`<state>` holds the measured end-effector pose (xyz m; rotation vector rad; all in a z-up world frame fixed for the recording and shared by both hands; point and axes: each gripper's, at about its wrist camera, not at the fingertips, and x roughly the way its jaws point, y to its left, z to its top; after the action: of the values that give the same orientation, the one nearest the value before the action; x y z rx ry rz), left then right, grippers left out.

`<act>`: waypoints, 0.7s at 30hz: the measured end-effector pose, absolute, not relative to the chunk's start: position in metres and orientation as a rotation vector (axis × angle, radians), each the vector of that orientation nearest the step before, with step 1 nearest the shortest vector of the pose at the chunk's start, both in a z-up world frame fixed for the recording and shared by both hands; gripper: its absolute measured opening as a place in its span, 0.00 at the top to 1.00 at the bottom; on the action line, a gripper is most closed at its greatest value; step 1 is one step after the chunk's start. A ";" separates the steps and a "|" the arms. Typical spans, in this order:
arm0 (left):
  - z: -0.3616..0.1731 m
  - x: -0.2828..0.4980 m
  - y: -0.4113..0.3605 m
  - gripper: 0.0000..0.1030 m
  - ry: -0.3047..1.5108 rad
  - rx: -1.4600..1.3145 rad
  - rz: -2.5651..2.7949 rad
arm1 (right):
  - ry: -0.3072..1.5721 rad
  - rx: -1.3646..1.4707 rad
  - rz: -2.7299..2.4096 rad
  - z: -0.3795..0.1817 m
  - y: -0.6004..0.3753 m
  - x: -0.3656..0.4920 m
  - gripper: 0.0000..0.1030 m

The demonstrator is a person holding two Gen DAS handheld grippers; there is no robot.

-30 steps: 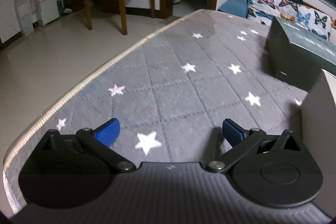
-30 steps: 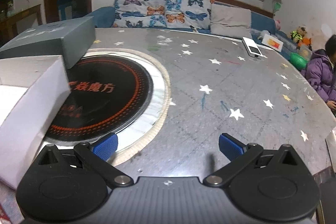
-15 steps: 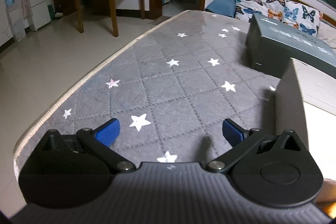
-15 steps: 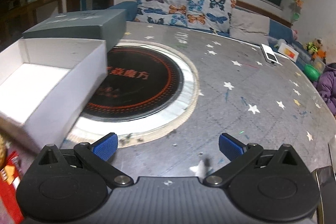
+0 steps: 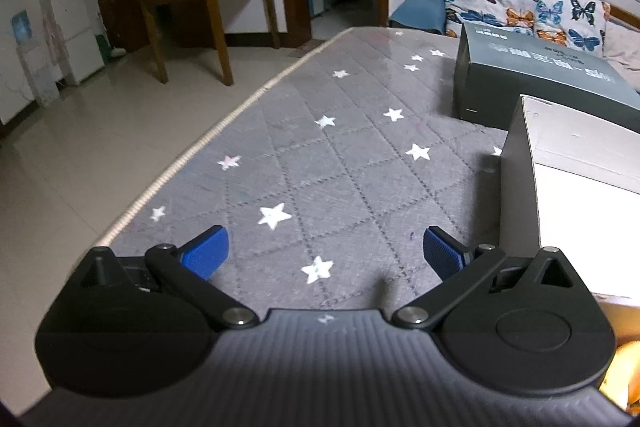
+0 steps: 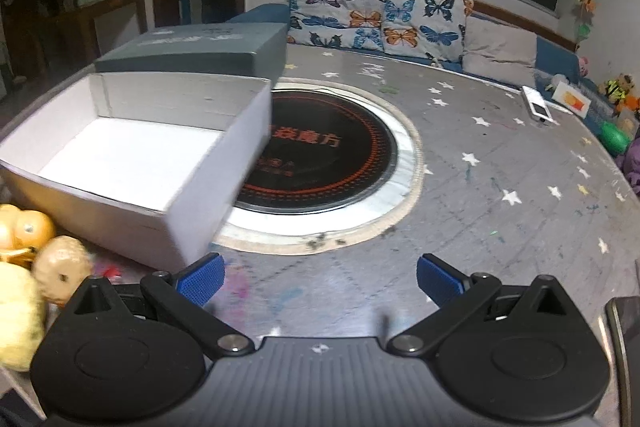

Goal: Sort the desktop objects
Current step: 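Move the left tool over the table toward the white box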

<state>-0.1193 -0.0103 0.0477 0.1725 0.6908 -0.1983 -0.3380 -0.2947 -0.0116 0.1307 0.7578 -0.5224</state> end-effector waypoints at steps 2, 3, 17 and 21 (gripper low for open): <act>0.052 -0.124 -0.011 0.00 0.686 0.177 -0.203 | 0.755 0.147 -0.495 -0.009 -0.288 -0.336 0.00; 0.055 -0.127 -0.010 0.00 0.686 0.184 -0.203 | 0.756 0.151 -0.484 -0.008 -0.285 -0.335 0.00; 0.079 -0.170 -0.023 0.00 0.664 0.258 -0.243 | 0.760 0.140 -0.383 0.001 -0.248 -0.320 0.00; 0.085 -0.179 -0.028 0.00 0.670 0.265 -0.272 | 0.754 0.150 -0.374 0.005 -0.242 -0.319 0.00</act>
<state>-0.1789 -0.0280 0.0850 0.2645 0.6702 -0.2717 -0.3191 -0.2423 0.0046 0.1498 0.7537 -0.3741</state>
